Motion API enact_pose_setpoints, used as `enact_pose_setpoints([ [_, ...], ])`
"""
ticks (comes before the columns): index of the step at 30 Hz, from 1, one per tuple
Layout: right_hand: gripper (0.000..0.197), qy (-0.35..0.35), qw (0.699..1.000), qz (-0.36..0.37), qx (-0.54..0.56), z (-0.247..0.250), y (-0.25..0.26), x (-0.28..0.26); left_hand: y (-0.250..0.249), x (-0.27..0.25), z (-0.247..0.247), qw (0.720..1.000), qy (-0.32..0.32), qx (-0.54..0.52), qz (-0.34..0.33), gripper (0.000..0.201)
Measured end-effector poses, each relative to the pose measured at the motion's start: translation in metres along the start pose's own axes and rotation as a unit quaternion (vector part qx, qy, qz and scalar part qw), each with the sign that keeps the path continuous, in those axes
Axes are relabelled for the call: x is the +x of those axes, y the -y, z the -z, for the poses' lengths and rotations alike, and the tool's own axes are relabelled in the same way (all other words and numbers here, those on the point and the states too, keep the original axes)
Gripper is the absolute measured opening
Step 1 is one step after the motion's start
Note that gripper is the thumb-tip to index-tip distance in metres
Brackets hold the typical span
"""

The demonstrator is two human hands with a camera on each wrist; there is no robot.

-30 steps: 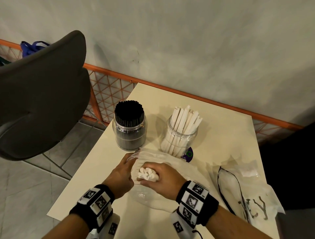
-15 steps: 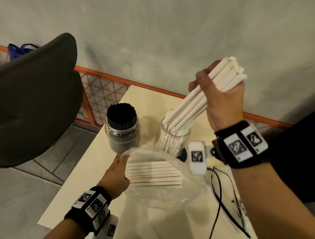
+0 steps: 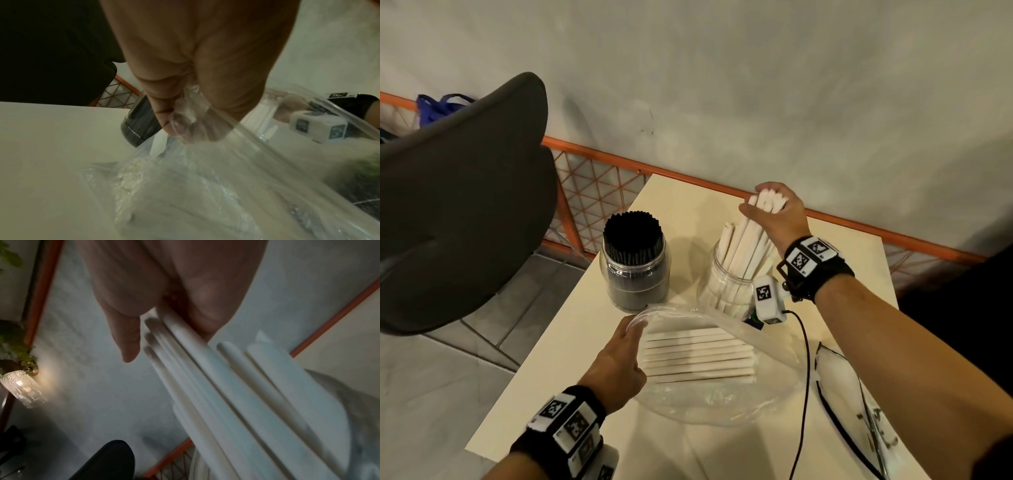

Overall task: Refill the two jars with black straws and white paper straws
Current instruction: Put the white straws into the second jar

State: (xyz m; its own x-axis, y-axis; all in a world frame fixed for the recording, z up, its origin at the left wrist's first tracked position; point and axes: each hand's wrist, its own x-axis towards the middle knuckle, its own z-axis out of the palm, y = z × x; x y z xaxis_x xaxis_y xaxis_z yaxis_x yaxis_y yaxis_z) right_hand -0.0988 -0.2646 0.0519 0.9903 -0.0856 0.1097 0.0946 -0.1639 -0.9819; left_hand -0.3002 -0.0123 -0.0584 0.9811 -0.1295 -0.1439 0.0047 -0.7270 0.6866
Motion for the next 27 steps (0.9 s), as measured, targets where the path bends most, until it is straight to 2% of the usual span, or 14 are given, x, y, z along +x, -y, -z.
enact_pose_setpoints([
  [3, 0.044, -0.028, 0.997, 0.036, -0.061, 0.002, -0.005, 0.002, -0.001, 0.001, 0.000, 1.000, -0.004, 0.003, -0.006, 0.077],
  [5, 0.040, -0.016, 0.979, 0.100, -0.177, -0.001, -0.007, 0.001, 0.000, 0.002, 0.000, 1.000, -0.005, -0.001, -0.011, 0.076],
  [7, 0.038, 0.047, 0.931, 0.150, -0.330, -0.004, -0.016, -0.002, 0.001, 0.004, 0.000, 1.000, -0.007, -0.004, -0.010, 0.075],
  [9, 0.039, 0.103, 0.881, 0.180, -0.425, -0.008, -0.029, -0.008, 0.002, 0.005, 0.000, 1.000, -0.006, -0.004, -0.010, 0.075],
  [16, 0.053, 0.192, 0.789, 0.190, -0.552, -0.006, -0.044, -0.018, 0.003, 0.007, -0.001, 1.000, -0.005, -0.008, -0.014, 0.074],
  [19, 0.065, 0.232, 0.781, 0.182, -0.550, -0.001, -0.049, -0.014, 0.006, 0.006, -0.003, 1.000, -0.007, -0.009, -0.017, 0.075],
  [21, 0.065, 0.258, 0.788, 0.207, -0.520, 0.001, -0.049, -0.015, 0.007, 0.005, -0.003, 1.000, -0.004, -0.014, -0.021, 0.075],
  [24, 0.065, 0.212, 0.829, 0.206, -0.474, 0.009, -0.053, -0.011, 0.007, 0.005, -0.003, 1.000, -0.008, -0.015, -0.021, 0.075],
  [25, 0.068, 0.192, 0.831, 0.186, -0.488, 0.012, -0.055, -0.011, 0.007, 0.005, -0.003, 1.000, -0.009, -0.015, -0.019, 0.075],
  [27, 0.077, 0.195, 0.811, 0.160, -0.528, 0.014, -0.061, -0.013, 0.006, 0.005, -0.004, 1.000, -0.009, -0.014, -0.019, 0.075],
])
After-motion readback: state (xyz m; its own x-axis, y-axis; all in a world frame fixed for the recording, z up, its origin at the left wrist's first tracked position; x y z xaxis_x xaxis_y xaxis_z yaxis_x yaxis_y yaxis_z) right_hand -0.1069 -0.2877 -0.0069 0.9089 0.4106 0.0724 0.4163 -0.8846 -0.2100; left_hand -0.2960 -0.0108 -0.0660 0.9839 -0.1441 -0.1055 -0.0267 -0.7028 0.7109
